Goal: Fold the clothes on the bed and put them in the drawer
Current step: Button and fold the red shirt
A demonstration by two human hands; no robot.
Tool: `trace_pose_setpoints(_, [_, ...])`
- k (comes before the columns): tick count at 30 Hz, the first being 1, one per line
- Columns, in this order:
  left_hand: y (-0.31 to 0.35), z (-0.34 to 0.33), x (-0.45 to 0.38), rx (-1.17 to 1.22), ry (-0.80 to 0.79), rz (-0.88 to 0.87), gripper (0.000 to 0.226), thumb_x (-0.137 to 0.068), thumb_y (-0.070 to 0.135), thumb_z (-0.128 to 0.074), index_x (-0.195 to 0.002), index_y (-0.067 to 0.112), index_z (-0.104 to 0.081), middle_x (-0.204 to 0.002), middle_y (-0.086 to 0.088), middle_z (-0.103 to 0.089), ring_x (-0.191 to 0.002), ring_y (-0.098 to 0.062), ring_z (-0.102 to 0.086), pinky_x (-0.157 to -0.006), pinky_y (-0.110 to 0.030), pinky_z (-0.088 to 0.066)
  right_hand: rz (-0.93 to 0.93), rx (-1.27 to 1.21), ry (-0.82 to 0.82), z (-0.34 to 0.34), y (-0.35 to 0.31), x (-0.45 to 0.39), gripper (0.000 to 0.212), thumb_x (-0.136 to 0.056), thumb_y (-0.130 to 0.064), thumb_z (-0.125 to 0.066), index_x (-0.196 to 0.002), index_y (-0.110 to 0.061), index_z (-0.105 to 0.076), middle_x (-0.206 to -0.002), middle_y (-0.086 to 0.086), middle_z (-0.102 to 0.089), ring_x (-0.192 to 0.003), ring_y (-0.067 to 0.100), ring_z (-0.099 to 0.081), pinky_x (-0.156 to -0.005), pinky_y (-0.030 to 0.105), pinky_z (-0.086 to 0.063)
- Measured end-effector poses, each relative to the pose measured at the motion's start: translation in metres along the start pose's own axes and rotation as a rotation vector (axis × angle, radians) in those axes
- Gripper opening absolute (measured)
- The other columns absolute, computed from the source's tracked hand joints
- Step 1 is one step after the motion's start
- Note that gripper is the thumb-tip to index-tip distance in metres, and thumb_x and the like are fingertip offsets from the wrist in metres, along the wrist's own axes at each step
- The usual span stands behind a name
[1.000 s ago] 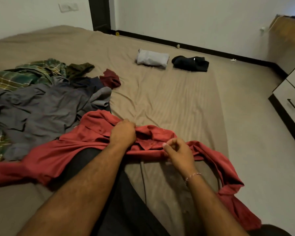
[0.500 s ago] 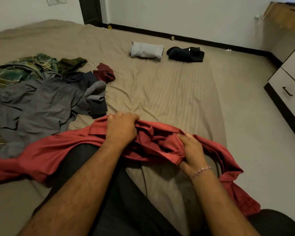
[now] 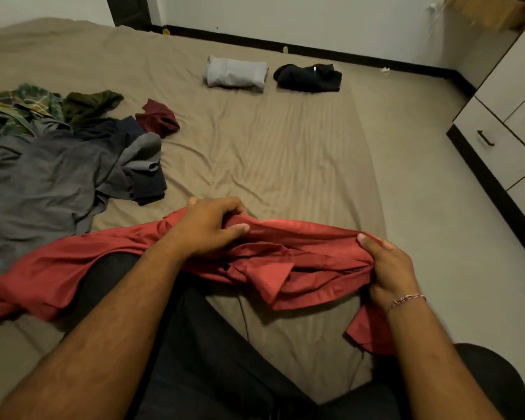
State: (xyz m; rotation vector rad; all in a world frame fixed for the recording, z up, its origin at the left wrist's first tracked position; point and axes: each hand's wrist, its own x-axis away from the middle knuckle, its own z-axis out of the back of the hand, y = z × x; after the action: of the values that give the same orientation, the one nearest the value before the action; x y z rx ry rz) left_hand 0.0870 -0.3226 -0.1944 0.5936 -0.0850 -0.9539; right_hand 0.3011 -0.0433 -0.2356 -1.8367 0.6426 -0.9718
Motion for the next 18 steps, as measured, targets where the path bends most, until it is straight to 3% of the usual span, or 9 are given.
trace_pose_setpoints(2, [0.0, -0.002, -0.002, -0.257, 0.005, 0.022, 0.022, -0.086, 0.051, -0.064, -0.105, 0.039, -0.062, -0.101, 0.016, -0.067, -0.104, -0.013, -0.064, -0.086, -0.041, -0.03, 0.067, 0.027, 0.018, -0.001, -0.002, 0.0, 0.004, -0.09, -0.004, -0.074, -0.092, -0.008, -0.074, -0.078, 0.007, -0.076, -0.066, 0.016, -0.069, -0.067, 0.029, -0.061])
trace_pose_setpoints(4, [0.002, -0.003, -0.003, -0.363, 0.112, 0.061, 0.02, -0.088, 0.043, -0.067, -0.104, 0.033, -0.064, -0.1, 0.011, -0.068, -0.104, -0.018, -0.064, -0.083, -0.039, -0.026, 0.158, 0.132, 0.01, -0.001, -0.002, -0.001, 0.003, -0.089, -0.008, -0.077, -0.091, -0.007, -0.076, -0.082, 0.009, -0.077, -0.073, 0.021, -0.069, -0.076, 0.035, -0.06])
trace_pose_setpoints(7, [0.001, 0.002, -0.004, -0.223, 0.268, 0.162, 0.016, -0.087, 0.039, -0.072, -0.091, 0.026, -0.064, -0.08, 0.008, -0.066, -0.086, -0.027, -0.067, -0.082, -0.038, -0.033, 0.136, 0.118, -0.136, -0.002, -0.004, 0.004, 0.02, -0.089, -0.005, -0.073, -0.108, -0.003, -0.071, -0.095, 0.013, -0.076, -0.086, 0.025, -0.07, -0.084, 0.037, -0.06])
trace_pose_setpoints(10, [-0.008, 0.012, -0.003, -0.149, 0.292, 0.248, 0.022, -0.088, 0.043, -0.074, -0.087, 0.026, -0.06, -0.074, 0.007, -0.062, -0.08, -0.029, -0.065, -0.079, -0.04, -0.045, 0.018, -0.024, -0.253, -0.005, -0.007, 0.011, 0.035, -0.093, 0.005, -0.063, -0.121, -0.016, -0.062, -0.101, 0.006, -0.077, -0.082, 0.015, -0.073, -0.075, 0.03, -0.061])
trace_pose_setpoints(14, [-0.019, 0.02, -0.004, -0.298, 0.237, 0.229, 0.016, -0.09, 0.031, -0.07, -0.106, 0.032, -0.068, -0.099, 0.007, -0.072, -0.104, -0.025, -0.066, -0.09, -0.045, -0.037, 0.031, -0.136, -0.031, -0.004, -0.003, 0.003, 0.03, -0.089, 0.004, -0.071, -0.101, -0.019, -0.056, -0.101, 0.011, -0.067, -0.075, 0.017, -0.069, -0.07, 0.034, -0.063])
trace_pose_setpoints(16, [-0.028, 0.027, -0.006, -0.35, 0.267, 0.274, 0.014, -0.09, 0.03, -0.068, -0.104, 0.03, -0.07, -0.1, 0.005, -0.073, -0.106, -0.026, -0.066, -0.088, -0.045, -0.037, 0.084, -0.131, -0.035, -0.002, -0.001, 0.002, 0.032, -0.083, -0.001, -0.078, -0.089, -0.021, -0.053, -0.091, 0.008, -0.064, -0.071, 0.017, -0.066, -0.067, 0.032, -0.062])
trace_pose_setpoints(18, [-0.039, 0.035, -0.008, -0.26, 0.302, 0.332, 0.009, -0.092, 0.03, -0.07, -0.099, 0.025, -0.071, -0.094, -0.002, -0.074, -0.098, -0.031, -0.068, -0.083, -0.043, -0.045, 0.222, 0.03, -0.117, 0.003, -0.004, 0.002, 0.026, -0.074, -0.008, -0.083, -0.087, -0.02, -0.063, -0.088, 0.003, -0.07, -0.075, 0.015, -0.067, -0.072, 0.027, -0.061])
